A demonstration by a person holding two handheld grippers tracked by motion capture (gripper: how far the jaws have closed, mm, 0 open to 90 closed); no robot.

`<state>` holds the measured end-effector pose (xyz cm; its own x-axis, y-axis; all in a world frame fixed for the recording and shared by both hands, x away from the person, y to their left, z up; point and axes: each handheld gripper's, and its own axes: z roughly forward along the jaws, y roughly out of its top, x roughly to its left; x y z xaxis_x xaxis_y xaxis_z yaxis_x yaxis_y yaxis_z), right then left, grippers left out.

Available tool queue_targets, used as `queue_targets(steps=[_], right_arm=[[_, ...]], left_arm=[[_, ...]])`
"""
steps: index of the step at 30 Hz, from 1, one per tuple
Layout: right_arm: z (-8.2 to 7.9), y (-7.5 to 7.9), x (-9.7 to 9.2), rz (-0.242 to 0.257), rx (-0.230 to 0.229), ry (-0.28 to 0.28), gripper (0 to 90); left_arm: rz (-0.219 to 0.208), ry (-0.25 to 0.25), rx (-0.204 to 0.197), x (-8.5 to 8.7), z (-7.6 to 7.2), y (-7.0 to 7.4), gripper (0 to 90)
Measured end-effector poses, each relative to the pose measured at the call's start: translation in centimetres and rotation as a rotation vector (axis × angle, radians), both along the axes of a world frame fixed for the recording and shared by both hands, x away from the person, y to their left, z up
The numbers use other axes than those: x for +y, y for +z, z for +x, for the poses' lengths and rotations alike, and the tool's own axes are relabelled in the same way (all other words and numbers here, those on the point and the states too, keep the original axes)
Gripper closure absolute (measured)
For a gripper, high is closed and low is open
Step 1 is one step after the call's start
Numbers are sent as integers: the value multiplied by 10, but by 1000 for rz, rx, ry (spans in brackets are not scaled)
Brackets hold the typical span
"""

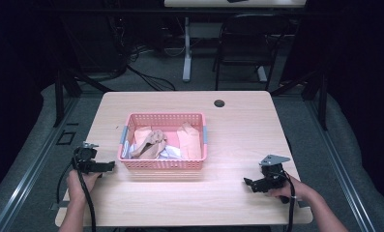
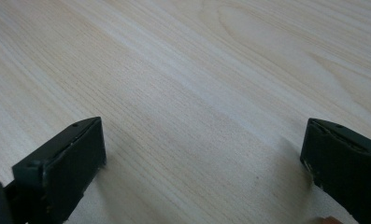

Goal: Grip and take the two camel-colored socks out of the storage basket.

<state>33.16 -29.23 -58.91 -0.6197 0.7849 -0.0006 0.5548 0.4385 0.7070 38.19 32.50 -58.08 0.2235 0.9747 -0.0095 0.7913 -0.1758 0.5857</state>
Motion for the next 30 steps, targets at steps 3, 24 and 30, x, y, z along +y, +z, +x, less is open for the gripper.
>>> queue_targets(steps=[3,24,30], right_arm=[[0,0,0,-3,-2,-2,0],[0,0,-1,-7,1,1,0],[0,0,0,-7,1,0,0]], left_arm=[[1,-2,2,0,0,0,0],[-10,-44,34,-1,3,8,13],[-5,-48,52,-2,1,18,2]])
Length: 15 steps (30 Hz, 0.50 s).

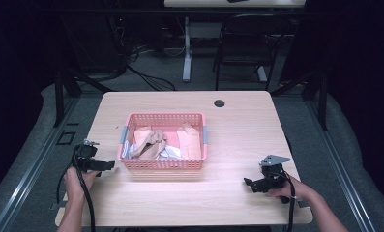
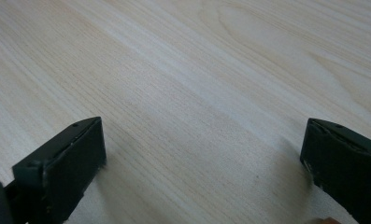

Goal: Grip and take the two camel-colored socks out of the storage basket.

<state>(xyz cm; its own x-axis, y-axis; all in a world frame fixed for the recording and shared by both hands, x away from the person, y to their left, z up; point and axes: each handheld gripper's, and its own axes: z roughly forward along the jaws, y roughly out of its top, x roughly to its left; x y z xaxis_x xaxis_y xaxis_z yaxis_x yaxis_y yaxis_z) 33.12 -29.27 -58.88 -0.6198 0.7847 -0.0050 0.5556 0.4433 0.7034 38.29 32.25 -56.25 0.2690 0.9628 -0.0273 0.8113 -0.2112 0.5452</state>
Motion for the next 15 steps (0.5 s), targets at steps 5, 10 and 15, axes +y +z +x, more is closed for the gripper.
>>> queue_targets(steps=[5,10,15], right_arm=[[0,0,0,1,-2,-2,0],[0,0,0,1,-2,-2,0],[0,0,0,1,-2,-3,0]], left_arm=[[-14,6,-6,4,-2,9,2],[-35,-2,-12,6,-4,20,2],[-39,-19,-20,4,-5,34,2]])
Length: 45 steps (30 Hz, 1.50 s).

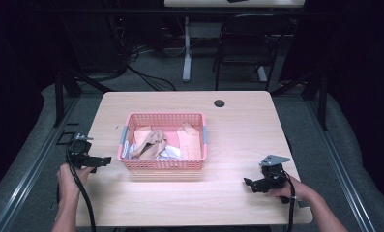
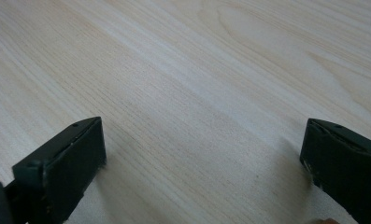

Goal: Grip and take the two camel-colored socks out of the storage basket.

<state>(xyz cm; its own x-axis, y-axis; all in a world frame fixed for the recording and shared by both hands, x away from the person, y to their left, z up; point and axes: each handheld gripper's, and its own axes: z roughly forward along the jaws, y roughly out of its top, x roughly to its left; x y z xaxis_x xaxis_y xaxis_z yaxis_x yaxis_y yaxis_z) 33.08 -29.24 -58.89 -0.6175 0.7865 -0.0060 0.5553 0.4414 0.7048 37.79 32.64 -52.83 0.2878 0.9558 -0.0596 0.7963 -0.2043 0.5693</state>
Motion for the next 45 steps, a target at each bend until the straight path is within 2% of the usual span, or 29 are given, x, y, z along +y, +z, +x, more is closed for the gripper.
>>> queue_targets(steps=[3,8,14,19,27,29,35,36,45], right_arm=[[0,0,0,-2,0,0,0],[0,0,0,3,0,-4,0],[0,0,0,2,1,-5,0],[-1,-1,1,8,-2,-9,0],[0,0,0,1,0,-3,0],[0,0,0,1,0,-3,0],[0,0,0,1,0,-3,0],[0,0,0,1,0,-3,0],[0,0,0,1,-1,-2,0]], left_arm=[[2,-2,-8,-2,0,5,2],[-12,-11,10,-5,2,16,1],[4,-42,35,-12,2,31,1],[20,-95,22,-26,5,55,1],[40,-170,5,-46,13,76,1],[32,-192,0,-53,16,80,1],[37,-254,-2,-79,30,86,1],[37,-254,-2,-79,30,86,1],[49,-314,38,-109,50,80,0]])
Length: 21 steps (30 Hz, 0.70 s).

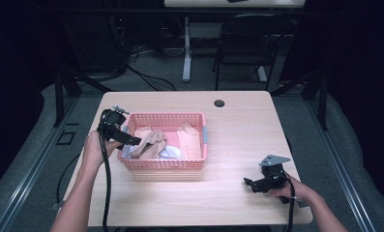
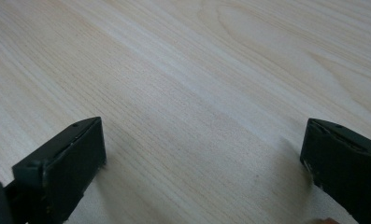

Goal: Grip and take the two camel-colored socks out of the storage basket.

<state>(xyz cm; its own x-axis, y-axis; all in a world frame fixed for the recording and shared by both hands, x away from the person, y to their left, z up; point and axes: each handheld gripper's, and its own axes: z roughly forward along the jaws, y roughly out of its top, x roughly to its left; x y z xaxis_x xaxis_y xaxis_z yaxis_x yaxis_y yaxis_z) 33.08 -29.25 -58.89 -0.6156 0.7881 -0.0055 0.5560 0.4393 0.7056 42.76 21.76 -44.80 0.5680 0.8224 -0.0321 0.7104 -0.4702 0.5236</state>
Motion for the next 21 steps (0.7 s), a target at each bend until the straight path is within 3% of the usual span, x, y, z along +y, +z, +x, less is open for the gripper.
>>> queue_targets(steps=[10,20,21], right_arm=[[0,0,0,-1,0,0,0],[0,0,0,-1,0,1,0],[0,0,0,-1,0,0,0]], left_arm=[[35,-42,65,-29,24,-18,4],[50,-40,127,-40,38,-35,201],[51,-41,134,-40,39,-36,261]])
